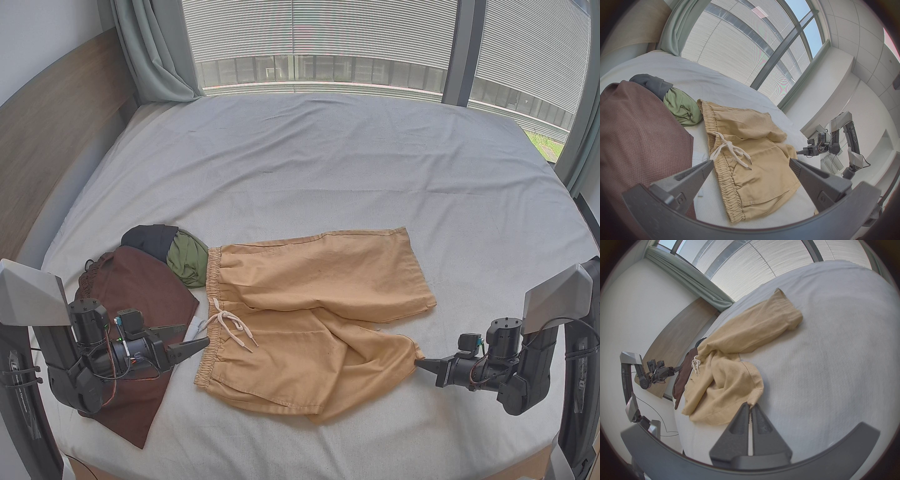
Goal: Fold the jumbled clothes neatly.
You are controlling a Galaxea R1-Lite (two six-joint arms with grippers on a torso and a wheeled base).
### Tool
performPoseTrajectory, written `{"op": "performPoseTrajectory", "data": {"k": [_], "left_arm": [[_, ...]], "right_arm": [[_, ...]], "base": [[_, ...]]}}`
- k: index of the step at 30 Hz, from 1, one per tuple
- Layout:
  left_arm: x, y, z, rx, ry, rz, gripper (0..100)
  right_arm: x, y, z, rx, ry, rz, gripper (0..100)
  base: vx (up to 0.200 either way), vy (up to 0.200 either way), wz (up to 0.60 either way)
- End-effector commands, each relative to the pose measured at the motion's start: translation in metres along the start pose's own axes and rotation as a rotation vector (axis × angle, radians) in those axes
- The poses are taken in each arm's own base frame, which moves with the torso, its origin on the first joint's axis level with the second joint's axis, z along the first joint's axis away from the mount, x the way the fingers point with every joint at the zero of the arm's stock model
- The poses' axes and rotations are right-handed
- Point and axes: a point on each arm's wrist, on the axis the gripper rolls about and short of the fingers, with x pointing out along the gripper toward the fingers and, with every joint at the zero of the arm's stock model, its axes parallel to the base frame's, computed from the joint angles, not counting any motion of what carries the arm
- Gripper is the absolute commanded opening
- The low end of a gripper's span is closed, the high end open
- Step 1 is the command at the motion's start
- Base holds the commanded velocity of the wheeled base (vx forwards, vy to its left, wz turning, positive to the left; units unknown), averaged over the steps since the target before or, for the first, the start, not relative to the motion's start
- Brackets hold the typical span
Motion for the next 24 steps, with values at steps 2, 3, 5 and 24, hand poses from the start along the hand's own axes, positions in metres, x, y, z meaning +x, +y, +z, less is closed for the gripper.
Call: {"op": "performPoseTrajectory", "data": {"k": [2, 3, 5, 24], "left_arm": [[0.0, 0.0, -0.001, -0.003, 0.002, 0.001, 100], [0.0, 0.0, -0.001, -0.003, 0.002, 0.001, 100], [0.0, 0.0, -0.001, -0.003, 0.002, 0.001, 100], [0.001, 0.0, -0.001, -0.003, 0.003, 0.0, 100]], "right_arm": [[0.001, -0.007, 0.012, -0.018, -0.055, -0.012, 0], [0.002, -0.009, 0.015, -0.023, -0.065, -0.013, 0], [0.005, -0.01, 0.02, -0.034, -0.086, -0.009, 0], [0.019, -0.022, 0.06, -0.111, -0.254, -0.034, 0]], "base": [[0.0, 0.0, 0.0], [0.0, 0.0, 0.0], [0.0, 0.0, 0.0], [0.0, 0.0, 0.0]]}}
